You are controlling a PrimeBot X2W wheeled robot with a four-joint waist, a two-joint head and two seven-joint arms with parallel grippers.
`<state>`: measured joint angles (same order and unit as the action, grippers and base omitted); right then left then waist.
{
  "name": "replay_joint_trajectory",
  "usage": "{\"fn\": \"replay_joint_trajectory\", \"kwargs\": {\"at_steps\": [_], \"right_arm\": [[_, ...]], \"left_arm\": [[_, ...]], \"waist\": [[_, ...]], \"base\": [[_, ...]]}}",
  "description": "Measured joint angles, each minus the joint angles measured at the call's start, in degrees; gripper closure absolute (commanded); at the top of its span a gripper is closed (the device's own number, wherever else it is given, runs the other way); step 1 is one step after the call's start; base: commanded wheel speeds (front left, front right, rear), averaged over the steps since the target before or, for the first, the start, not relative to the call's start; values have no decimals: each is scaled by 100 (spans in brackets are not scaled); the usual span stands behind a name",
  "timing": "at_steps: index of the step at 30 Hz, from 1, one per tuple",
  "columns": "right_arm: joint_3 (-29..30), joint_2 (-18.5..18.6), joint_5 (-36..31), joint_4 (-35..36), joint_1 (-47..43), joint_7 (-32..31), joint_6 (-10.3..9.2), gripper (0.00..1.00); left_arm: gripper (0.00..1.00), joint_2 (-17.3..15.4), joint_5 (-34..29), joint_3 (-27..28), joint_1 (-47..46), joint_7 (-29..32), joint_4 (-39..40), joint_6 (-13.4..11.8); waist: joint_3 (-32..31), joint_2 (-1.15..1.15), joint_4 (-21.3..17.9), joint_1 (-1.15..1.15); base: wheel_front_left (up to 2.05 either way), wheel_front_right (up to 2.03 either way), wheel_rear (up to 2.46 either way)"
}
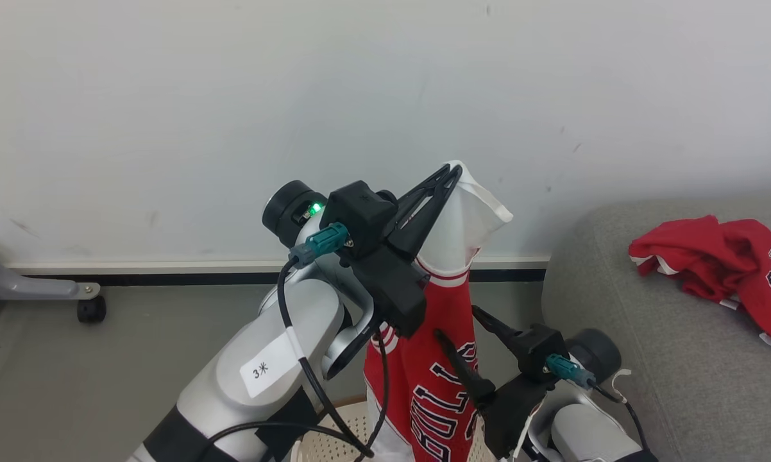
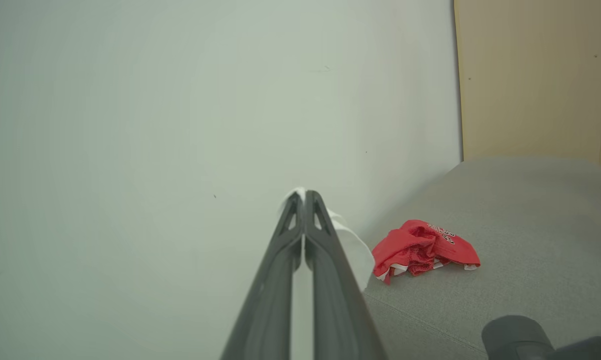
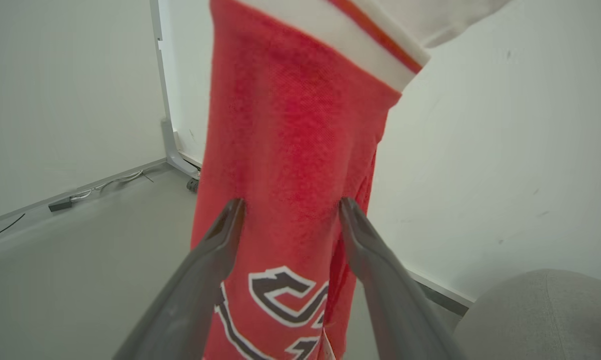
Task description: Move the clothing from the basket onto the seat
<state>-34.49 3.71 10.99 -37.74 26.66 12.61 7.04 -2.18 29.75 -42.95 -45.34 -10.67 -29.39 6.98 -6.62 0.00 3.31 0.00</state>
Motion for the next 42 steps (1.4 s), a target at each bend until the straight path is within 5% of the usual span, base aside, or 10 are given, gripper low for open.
{"fn": "replay_joint_trajectory", "kwargs": {"at_steps": [1,2,3,17,18,20,21,22,28,42], "right_arm": [[-18,-5,33,-84,58,-1,2,68],[-35,-11,74,-177,126,-9,2,91],[-67,-12,98,-266,194,-27,3,100],[-580,-18,733,-521,708,-9,4,100],[-580,-16,742,-533,750,-7,4,100],[-547,-19,775,-576,842,18,4,100],[-530,-18,775,-612,888,25,4,100],[-513,-18,773,-657,934,35,4,100],[-516,65,770,-694,1072,67,8,100],[-396,844,744,-471,1246,111,10,100]], "left_arm": [[100,-3,44,-21,0,1,24,-19],[100,-2,111,-43,0,16,51,-49],[100,-2,144,-53,-1,42,67,-53],[98,-3,271,43,49,99,64,-292],[78,-9,287,64,99,99,57,-304],[62,-53,289,77,217,99,4,-331],[20,-90,289,81,278,98,-21,-355],[1,-142,290,99,346,96,-48,-359],[0,-363,344,221,711,-4,-266,-455],[0,-303,592,211,1490,-190,-353,-444]], "waist": [[3,0,23,0],[8,0,46,0],[13,0,66,0],[102,0,63,0],[106,0,36,1],[113,0,-29,0],[117,0,-66,0],[120,0,-107,1],[126,0,-406,1],[103,0,-1280,1]], "base": [[0,0,0],[0,0,0],[0,0,0],[0,0,0],[0,0,0],[0,0,0],[0,0,0],[0,0,0],[0,0,0],[0,0,0]]}}
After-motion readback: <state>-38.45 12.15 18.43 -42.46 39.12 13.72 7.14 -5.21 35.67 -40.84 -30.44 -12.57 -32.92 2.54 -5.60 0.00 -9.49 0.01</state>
